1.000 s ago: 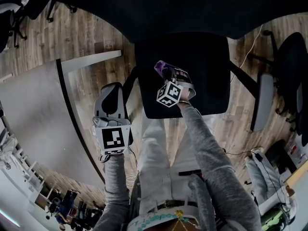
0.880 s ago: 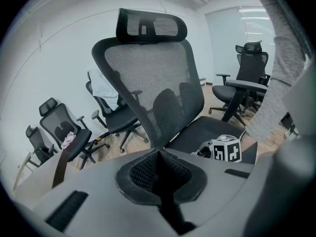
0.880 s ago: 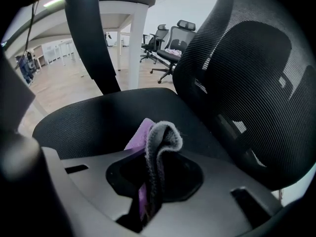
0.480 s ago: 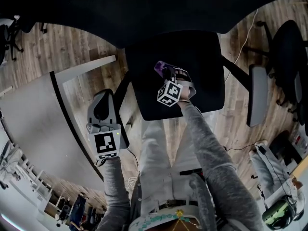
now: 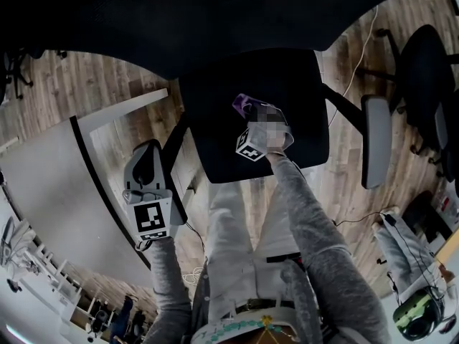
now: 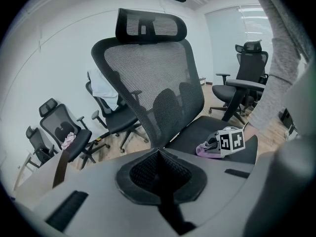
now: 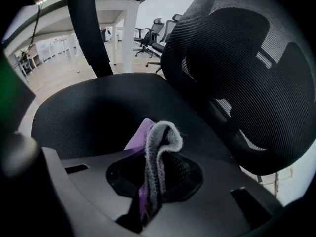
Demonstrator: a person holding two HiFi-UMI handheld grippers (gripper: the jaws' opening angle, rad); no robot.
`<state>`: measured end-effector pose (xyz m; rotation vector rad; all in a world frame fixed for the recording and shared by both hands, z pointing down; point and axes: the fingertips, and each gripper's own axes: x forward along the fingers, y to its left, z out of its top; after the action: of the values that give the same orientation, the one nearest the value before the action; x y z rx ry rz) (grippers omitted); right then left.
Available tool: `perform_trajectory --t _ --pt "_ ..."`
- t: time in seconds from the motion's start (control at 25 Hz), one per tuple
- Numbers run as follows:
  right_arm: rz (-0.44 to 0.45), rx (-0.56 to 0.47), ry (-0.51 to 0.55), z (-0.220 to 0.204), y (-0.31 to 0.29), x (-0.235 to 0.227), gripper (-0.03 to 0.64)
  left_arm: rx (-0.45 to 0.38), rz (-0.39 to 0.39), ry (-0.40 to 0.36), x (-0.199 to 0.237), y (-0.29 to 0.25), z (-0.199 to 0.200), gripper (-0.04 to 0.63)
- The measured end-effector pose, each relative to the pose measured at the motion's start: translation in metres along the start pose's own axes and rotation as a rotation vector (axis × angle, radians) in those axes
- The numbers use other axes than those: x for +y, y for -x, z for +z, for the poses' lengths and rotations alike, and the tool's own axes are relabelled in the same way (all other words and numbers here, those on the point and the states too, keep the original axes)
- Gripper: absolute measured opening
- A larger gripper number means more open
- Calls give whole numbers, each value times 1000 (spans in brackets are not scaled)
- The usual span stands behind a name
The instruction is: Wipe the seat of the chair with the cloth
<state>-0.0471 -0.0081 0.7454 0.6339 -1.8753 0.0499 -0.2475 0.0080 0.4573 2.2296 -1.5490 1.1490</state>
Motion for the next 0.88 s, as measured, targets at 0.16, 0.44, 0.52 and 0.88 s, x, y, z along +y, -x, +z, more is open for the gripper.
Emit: perform_trajectory --t 0.16,0.44,0.52,0.88 --pt "-8 11 -9 -7 2 -4 51 -1 1 2 0 0 -1 -2" --pt "-30 41 -43 -25 5 -15 51 0 2 -1 0 1 0 -2" --pt "-39 44 -48 -30 7 -18 51 -5 2 3 0 1 2 -2" --pt "-48 53 -49 -44 12 -27 51 7 10 -15 0 0 0 -2"
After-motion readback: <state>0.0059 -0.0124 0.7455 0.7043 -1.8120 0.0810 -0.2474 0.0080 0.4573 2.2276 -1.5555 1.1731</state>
